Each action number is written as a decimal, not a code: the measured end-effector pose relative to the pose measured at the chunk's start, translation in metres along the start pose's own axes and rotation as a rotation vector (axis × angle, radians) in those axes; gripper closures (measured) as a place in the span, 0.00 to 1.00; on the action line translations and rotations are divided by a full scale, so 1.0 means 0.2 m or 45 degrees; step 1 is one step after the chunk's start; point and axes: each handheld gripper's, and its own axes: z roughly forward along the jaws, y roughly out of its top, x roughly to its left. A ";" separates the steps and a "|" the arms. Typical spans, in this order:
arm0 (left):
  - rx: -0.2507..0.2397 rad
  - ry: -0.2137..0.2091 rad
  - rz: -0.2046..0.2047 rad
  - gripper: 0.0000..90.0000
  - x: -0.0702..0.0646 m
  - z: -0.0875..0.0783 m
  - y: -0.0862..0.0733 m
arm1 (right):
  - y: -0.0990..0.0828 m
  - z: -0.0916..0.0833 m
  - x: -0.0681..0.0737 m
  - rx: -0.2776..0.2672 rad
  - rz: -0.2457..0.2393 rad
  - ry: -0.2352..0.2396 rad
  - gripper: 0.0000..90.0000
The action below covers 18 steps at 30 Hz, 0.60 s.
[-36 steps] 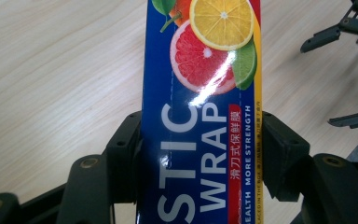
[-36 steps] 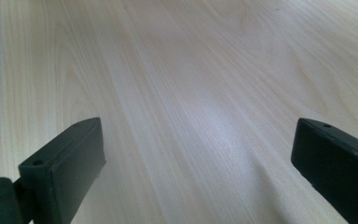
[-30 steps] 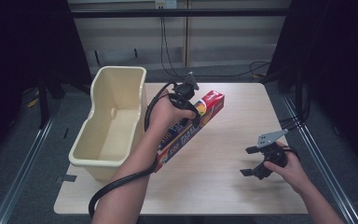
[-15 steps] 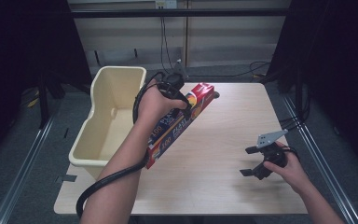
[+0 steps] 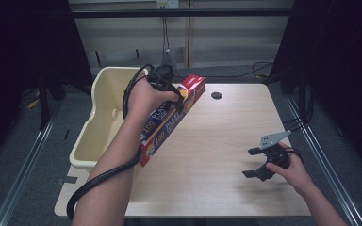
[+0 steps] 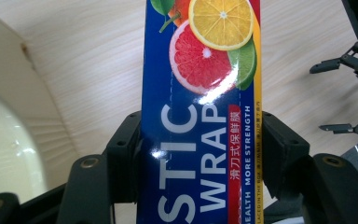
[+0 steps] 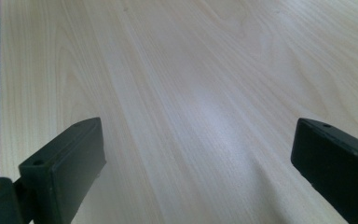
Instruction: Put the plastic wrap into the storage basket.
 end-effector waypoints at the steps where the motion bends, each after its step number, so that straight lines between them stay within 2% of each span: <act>1: -0.008 0.007 -0.011 0.46 0.01 -0.02 0.00 | 0.00 0.00 0.00 0.000 0.000 0.000 0.03; 8: -0.020 0.047 -0.067 0.46 0.05 -0.08 -0.01 | 0.00 0.00 0.00 -0.005 -0.006 -0.001 0.03; 10: -0.041 0.065 -0.089 0.46 0.06 -0.11 -0.02 | 0.00 0.00 0.00 -0.004 -0.007 -0.001 0.03; 11: -0.027 0.072 -0.093 0.46 0.08 -0.12 -0.02 | 0.00 0.00 0.00 -0.003 -0.004 -0.004 0.03; 12: -0.051 0.069 -0.117 0.46 0.09 -0.14 -0.02 | 0.00 0.00 0.00 -0.002 -0.005 0.000 0.03; 18: -0.056 0.093 -0.142 0.46 0.12 -0.18 -0.04 | 0.00 0.00 0.00 0.002 -0.005 -0.006 0.03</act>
